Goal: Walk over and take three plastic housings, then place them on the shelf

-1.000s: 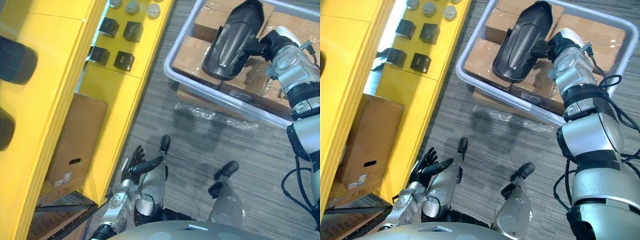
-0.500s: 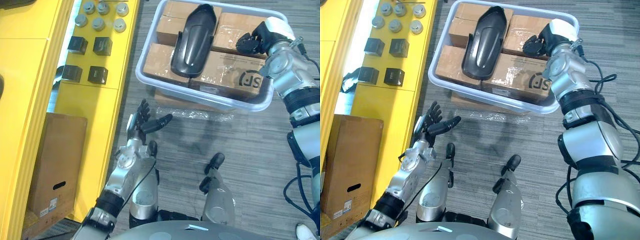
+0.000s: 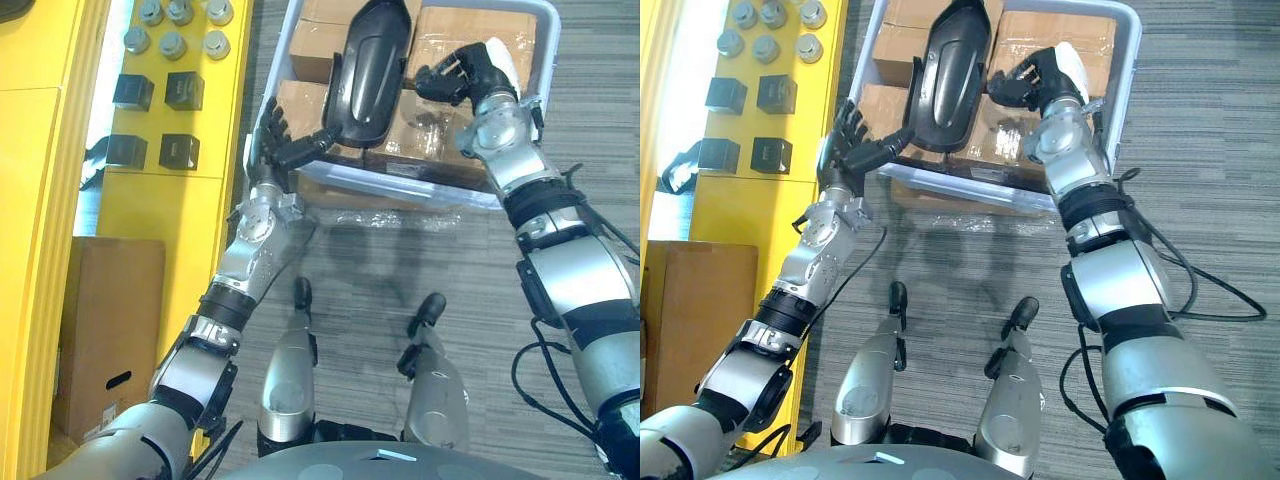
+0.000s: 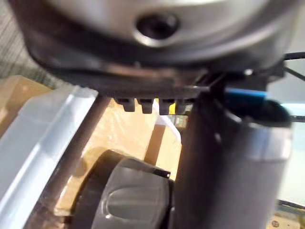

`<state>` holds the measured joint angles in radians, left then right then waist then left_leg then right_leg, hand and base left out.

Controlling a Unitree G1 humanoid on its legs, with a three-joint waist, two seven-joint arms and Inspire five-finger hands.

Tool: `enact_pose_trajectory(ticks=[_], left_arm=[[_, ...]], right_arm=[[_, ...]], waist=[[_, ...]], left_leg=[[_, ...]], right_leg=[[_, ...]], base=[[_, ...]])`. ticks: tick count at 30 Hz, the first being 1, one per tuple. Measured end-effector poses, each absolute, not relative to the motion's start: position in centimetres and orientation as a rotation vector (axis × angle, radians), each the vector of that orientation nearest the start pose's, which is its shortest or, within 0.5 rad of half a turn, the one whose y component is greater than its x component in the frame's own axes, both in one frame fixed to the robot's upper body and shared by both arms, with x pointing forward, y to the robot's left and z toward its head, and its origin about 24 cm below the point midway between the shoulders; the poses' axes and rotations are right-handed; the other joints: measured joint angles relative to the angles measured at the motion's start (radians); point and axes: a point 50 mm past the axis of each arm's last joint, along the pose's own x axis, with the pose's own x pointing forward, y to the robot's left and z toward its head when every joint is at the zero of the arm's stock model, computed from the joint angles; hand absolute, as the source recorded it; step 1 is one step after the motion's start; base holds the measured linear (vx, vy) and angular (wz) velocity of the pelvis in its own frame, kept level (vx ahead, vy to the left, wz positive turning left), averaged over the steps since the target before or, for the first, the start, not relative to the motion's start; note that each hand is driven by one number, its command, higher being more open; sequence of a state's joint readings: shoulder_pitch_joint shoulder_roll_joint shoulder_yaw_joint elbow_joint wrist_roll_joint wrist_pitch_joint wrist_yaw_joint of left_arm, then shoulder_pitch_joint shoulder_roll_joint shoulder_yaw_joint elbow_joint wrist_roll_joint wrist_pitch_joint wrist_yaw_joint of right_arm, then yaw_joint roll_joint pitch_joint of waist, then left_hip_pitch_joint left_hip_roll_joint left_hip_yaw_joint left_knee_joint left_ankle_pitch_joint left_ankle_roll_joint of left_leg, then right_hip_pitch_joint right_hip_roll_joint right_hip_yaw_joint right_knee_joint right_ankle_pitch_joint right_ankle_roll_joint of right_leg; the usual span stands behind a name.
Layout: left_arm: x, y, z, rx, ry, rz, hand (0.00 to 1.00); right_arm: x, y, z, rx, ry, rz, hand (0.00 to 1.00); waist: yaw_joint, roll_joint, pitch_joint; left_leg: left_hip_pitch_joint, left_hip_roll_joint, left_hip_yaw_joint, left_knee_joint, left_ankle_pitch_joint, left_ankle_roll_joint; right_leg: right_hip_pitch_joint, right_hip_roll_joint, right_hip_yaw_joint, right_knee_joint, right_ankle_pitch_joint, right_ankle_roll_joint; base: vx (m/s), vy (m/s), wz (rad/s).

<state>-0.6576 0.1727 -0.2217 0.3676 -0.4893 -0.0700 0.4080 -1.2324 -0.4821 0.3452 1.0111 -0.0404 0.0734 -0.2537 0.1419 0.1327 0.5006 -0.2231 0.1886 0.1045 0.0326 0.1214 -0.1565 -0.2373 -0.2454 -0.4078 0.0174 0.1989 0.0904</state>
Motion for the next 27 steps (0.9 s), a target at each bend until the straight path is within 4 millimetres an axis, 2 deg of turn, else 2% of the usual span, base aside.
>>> enact_pose_trajectory(ticks=[5,10,16,20,23,27], left_arm=[[35.4,11.7,15.4,-0.216,-0.264,0.156,1.0],[33.8,11.3,16.0,-0.202,-0.348,0.146,1.0],[33.2,11.1,14.4,-0.19,-0.306,0.124,1.0],[32.8,11.2,13.5,-0.185,-0.287,0.114,1.0],[32.3,10.8,13.4,-0.182,-0.296,0.072,1.0],[31.7,9.7,13.9,-0.189,-0.335,-0.006,1.0]], right_arm=[[42.2,-18.9,24.7,-0.638,-0.228,-0.313,1.0],[42.0,-18.8,24.8,-0.604,-0.262,-0.409,1.0],[41.8,-19.4,24.9,-0.631,-0.258,-0.501,1.0],[41.9,-19.8,24.3,-0.649,-0.192,-0.523,1.0],[41.9,-20.5,23.6,-0.666,-0.134,-0.546,1.0],[41.7,-22.7,22.4,-0.699,-0.026,-0.592,1.0]], waist=[[0.001,-0.002,0.0],[0.009,-0.002,0.0],[0.019,-0.002,0.0],[0.028,-0.002,0.0],[0.035,-0.002,0.0],[0.049,-0.001,0.0]], left_leg=[[-0.019,0.0,-0.006,0.033,-0.014,0.003],[-0.03,-0.001,-0.024,0.04,-0.014,0.004],[-0.037,-0.004,-0.041,0.051,-0.015,0.004],[-0.037,-0.005,-0.045,0.051,-0.014,0.005],[-0.037,-0.008,-0.047,0.051,-0.013,0.006],[-0.042,-0.015,-0.058,0.052,-0.01,0.009]], right_leg=[[-0.005,-0.002,0.002,0.006,0.0,0.0],[-0.005,-0.003,-0.008,0.008,0.0,0.0],[0.005,-0.008,-0.024,0.014,-0.001,0.0],[0.008,-0.008,-0.027,0.014,-0.001,0.0],[0.01,-0.011,-0.03,0.015,-0.001,0.0],[0.013,-0.019,-0.041,0.015,0.0,0.0]], base=[[0.0,0.0,0.0],[-0.02,-0.002,0.06],[-0.03,0.001,0.09],[-0.02,-0.002,0.02],[0.0,-0.001,0.01],[0.0,0.001,0.07]])
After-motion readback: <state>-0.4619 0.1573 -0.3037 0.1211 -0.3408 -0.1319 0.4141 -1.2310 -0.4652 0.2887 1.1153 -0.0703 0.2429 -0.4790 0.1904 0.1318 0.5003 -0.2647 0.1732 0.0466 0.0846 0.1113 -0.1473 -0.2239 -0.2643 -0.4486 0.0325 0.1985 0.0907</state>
